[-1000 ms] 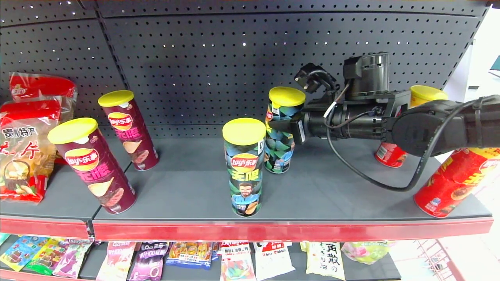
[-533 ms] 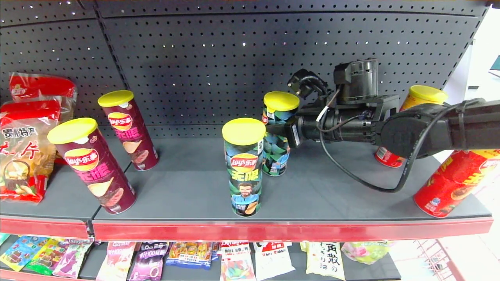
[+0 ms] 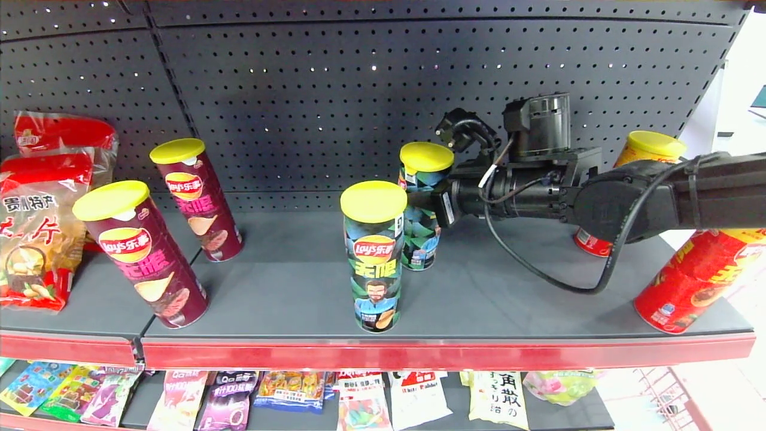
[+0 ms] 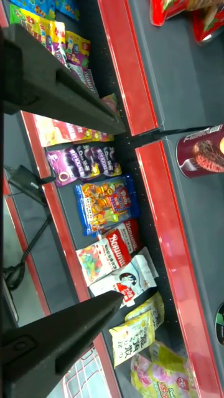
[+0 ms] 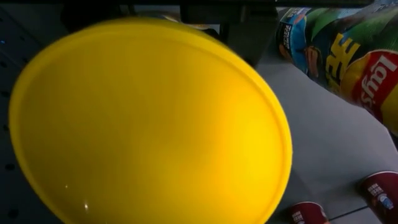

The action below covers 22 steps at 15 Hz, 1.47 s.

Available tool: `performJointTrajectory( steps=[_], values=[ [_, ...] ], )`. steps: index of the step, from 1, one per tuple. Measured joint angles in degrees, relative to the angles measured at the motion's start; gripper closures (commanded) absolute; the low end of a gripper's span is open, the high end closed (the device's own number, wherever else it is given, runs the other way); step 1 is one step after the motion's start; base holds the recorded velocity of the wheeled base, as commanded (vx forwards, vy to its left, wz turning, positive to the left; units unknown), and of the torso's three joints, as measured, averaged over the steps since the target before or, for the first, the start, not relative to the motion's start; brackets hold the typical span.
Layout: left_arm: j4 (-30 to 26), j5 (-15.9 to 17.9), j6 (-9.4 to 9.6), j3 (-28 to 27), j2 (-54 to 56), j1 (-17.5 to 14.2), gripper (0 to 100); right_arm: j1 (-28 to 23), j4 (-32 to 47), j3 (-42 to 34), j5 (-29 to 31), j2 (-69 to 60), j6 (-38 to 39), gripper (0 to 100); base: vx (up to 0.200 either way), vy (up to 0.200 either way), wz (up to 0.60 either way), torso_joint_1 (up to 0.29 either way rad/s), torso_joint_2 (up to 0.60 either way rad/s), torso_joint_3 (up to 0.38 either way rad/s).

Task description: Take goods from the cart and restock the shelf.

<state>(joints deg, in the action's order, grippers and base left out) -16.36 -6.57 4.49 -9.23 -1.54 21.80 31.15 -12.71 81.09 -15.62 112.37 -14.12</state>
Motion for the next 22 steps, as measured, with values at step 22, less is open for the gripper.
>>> performJointTrajectory(
  steps=[22],
  values=[
    [0.2, 3.1, -0.9, 0.2, -2.1, 0.2, 0, -1.4, -2.3, -34.2, 7.4, -25.1, 5.0, 0, 0.0, 0.0, 0.0, 0.0, 0.0, 0.0]
  ],
)
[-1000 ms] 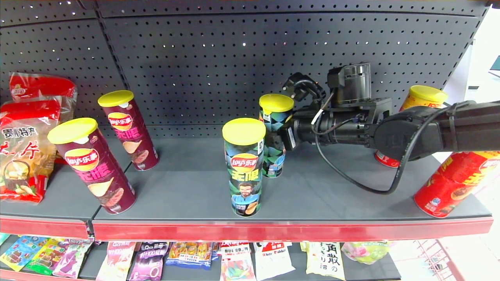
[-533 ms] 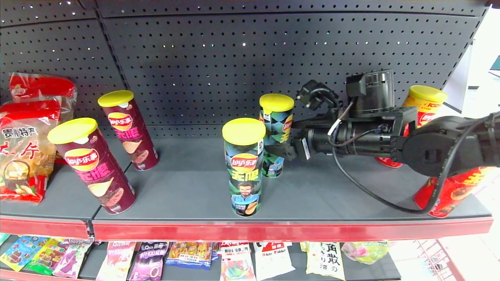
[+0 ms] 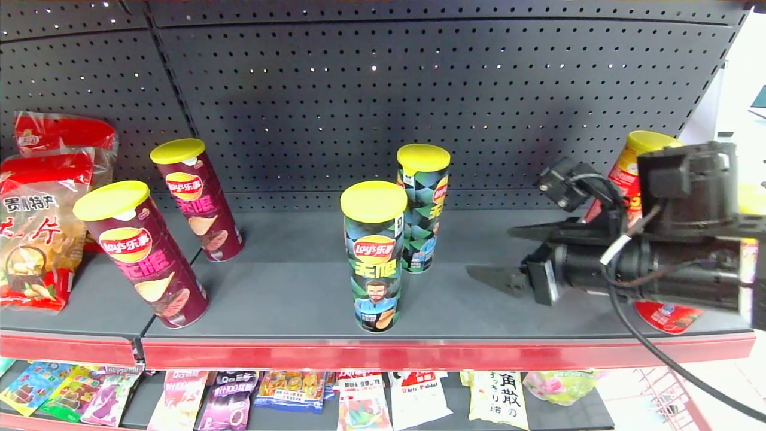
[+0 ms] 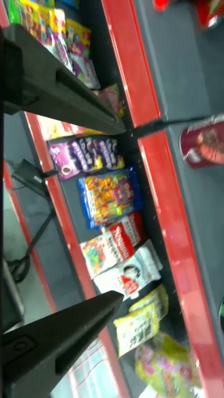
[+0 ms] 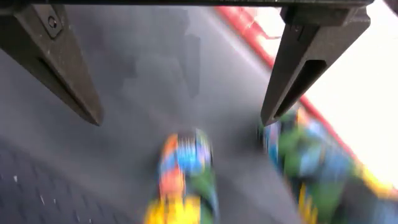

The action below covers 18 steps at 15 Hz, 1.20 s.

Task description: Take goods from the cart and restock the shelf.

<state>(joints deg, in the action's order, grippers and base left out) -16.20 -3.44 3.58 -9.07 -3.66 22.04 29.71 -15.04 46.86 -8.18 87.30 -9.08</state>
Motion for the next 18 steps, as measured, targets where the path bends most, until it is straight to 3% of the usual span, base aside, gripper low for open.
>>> performJointTrajectory(
  steps=[2, 4, 9, 14, 18],
  values=[
    [0.5, 1.4, -0.02, 0.0, -2.2, 0.0, 0, 0.2, 0.0, -8.8, 2.0, -9.1, 0.2, 0, 0.0, 0.0, 0.0, 0.0, 0.0, 0.0],
    [4.4, 2.4, -0.55, -0.1, -6.3, 0.0, 0, -0.1, 0.2, -17.6, 4.5, -20.8, 0.4, 0, 0.0, 0.0, 0.0, 0.0, 0.0, 0.0],
    [25.1, 3.4, -3.83, -1.1, -26.0, 0.0, 0, -6.1, 3.9, -32.3, 11.7, -52.2, 0.4, 0, 0.0, 0.0, 0.0, 0.0, 0.0, 0.0],
    [44.2, 3.7, -4.92, -3.5, -50.4, 0.0, 0, -15.0, 20.0, -38.3, 16.8, -75.9, 0.4, 0, 0.0, 0.0, 0.0, 0.0, 0.0, 0.0],
    [52.9, 4.7, -4.95, -7.9, -66.4, 0.3, 0, -16.1, 20.4, -41.1, 17.5, -80.9, 0.2, 0, 0.0, 0.0, 0.0, 0.0, 0.0, 0.0]
  ],
)
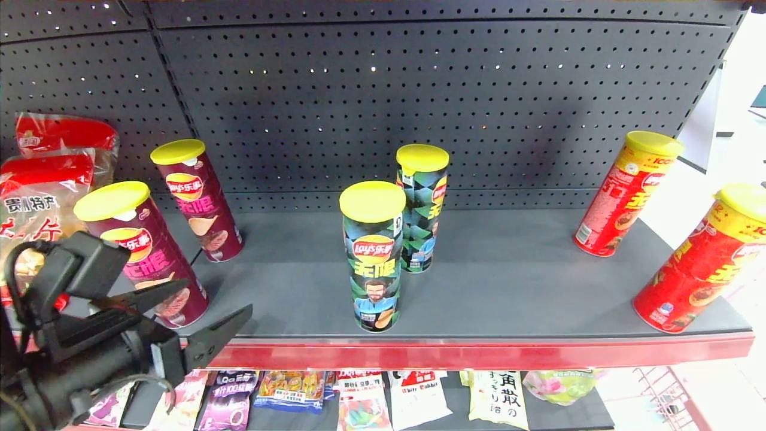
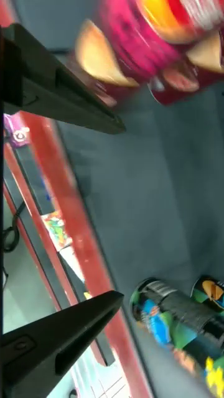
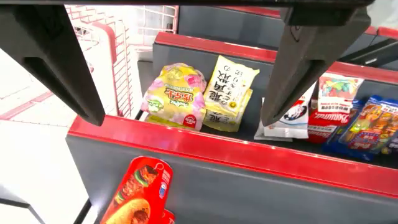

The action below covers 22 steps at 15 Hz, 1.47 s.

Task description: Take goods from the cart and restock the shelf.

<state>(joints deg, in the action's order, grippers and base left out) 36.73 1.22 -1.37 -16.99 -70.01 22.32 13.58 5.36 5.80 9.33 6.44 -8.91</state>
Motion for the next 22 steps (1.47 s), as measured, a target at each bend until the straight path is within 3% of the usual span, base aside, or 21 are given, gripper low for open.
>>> performJointTrajectory(
  steps=[3, 12, 16, 22],
  values=[
    [3.4, 0.0, 0.0, -4.7, -9.4, 1.5, 0, -0.1, -0.4, -1.3, 0.0, -0.9, 0.0, 0, 0.0, 0.0, 0.0, 0.0, 0.0, 0.0],
    [5.9, -2.3, 0.41, -18.4, -29.1, 6.7, 0, -0.1, -0.8, -1.9, 0.1, -1.3, 0.3, 0, 0.0, 0.0, 0.0, 0.0, 0.0, 0.0],
    [8.9, -2.5, 0.5, -20.3, -34.5, 6.9, 0, -0.1, -0.8, -1.9, 0.1, -1.3, 0.4, 0, 0.0, 0.0, 0.0, 0.0, 0.0, 0.0],
    [9.0, -2.6, 0.44, -22.0, -37.7, 8.1, 0, -0.1, -0.8, -1.9, 0.1, -1.2, 0.4, 0, 0.0, 0.0, 0.0, 0.0, 0.0, 0.0]
  ],
)
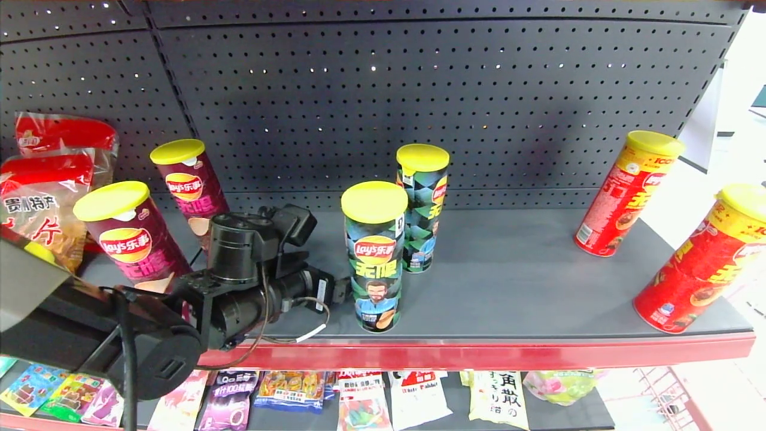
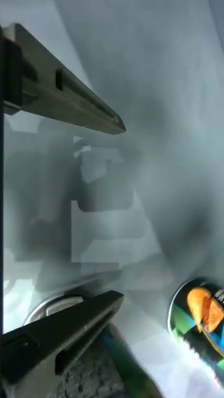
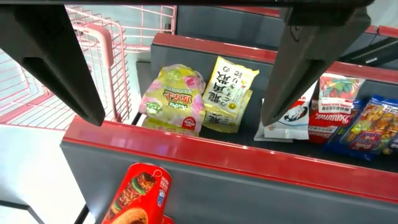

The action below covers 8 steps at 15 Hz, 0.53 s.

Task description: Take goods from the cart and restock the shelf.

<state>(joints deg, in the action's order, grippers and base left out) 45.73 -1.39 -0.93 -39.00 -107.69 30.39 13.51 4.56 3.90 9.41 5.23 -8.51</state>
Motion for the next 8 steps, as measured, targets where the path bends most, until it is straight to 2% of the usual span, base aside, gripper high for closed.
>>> performJointTrajectory(
  steps=[8],
  values=[
    [-0.1, -0.1, -0.11, -1.7, -2.2, 2.6, 0, 0.0, 0.0, 0.0, 0.1, 0.0, 0.1, 0, 0.0, 0.0, 0.0, 0.0, 0.0, 0.0]
  ],
)
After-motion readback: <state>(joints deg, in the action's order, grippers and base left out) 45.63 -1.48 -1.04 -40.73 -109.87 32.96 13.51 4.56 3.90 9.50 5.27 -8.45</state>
